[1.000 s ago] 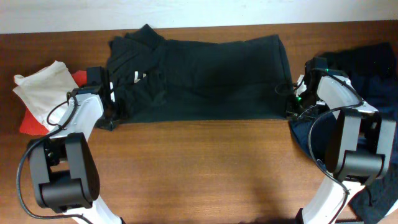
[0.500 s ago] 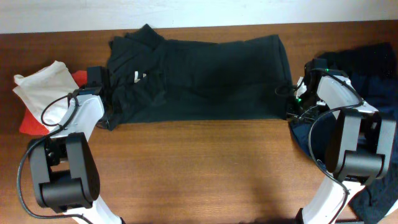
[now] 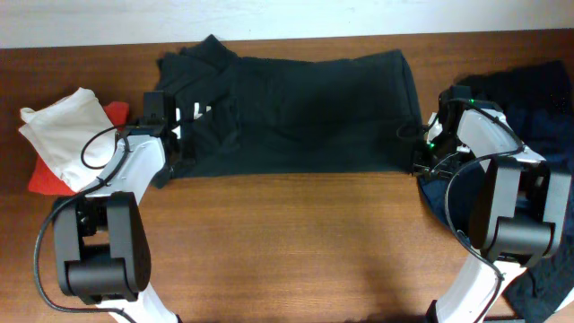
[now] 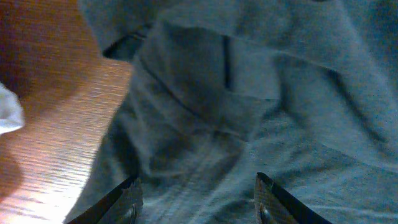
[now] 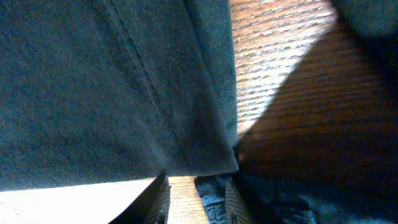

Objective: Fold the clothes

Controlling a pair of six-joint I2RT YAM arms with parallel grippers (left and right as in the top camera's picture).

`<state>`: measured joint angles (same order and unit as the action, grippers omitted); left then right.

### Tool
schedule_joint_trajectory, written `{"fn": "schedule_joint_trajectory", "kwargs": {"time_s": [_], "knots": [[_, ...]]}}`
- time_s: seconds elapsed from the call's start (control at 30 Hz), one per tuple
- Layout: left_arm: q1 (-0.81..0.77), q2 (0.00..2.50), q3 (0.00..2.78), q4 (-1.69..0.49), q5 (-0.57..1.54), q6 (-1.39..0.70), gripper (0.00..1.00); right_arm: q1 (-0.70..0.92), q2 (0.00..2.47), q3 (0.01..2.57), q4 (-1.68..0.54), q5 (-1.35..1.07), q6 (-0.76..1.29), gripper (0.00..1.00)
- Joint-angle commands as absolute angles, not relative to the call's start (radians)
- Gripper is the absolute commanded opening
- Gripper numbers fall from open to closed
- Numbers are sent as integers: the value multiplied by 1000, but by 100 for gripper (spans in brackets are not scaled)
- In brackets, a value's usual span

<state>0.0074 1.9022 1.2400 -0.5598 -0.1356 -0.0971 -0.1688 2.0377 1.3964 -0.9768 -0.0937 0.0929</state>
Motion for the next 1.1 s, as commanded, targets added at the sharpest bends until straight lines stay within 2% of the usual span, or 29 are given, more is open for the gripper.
{"fn": "schedule_joint_trajectory", "kwargs": {"time_s": [0.0,0.03,0.07,0.13,0.27,0.3,0.37,0.4,0.6,0.7,0.8,0.83,0.87,0.9,0.93,0.97,1.07], "knots": [[11,1902,1247,-569,-216,-81,57,-171,2047,1397,-984,-74,90,34],[11,1902,1247,-577,-227,-81,52,-171,2047,1397,-985,-74,90,34],[11,1902,1247,-587,-226,-81,41,-171,2047,1397,-984,-74,90,34],[11,1902,1247,-608,-227,-81,43,-171,2047,1397,-984,-74,89,34],[12,1874,1277,-765,-276,-86,55,-171,2047,1397,-984,-73,90,34],[20,1856,1277,-797,-277,-135,60,-171,2047,1397,-984,-73,90,34],[62,1849,1277,-834,-229,-225,81,-171,2047,1397,-989,-74,90,34],[96,1849,1276,-835,-163,-224,83,-171,2048,1397,-988,-74,90,34],[167,1851,1276,-712,-172,-224,83,-171,2051,1397,-1000,-74,89,34],[166,1863,1274,-684,-126,-223,68,-171,2051,1397,-1008,-78,90,34],[166,1897,1251,-683,-81,-223,59,-171,2051,1397,-1010,-78,90,34],[166,1908,1247,-680,-82,-223,51,-171,2051,1397,-1012,-78,90,34],[166,1916,1247,-678,-82,-223,37,-171,2051,1397,-1015,-78,90,34],[167,1918,1247,-664,-82,-221,13,-171,2051,1397,-1018,-78,90,34],[168,1917,1248,-653,-82,-206,3,-171,2051,1397,-1021,-78,90,34],[168,1917,1248,-636,-83,-185,0,-171,2051,1397,-1021,-77,90,34],[168,1917,1258,-628,-188,-163,0,-171,2051,1397,-1021,-77,90,34]]}}
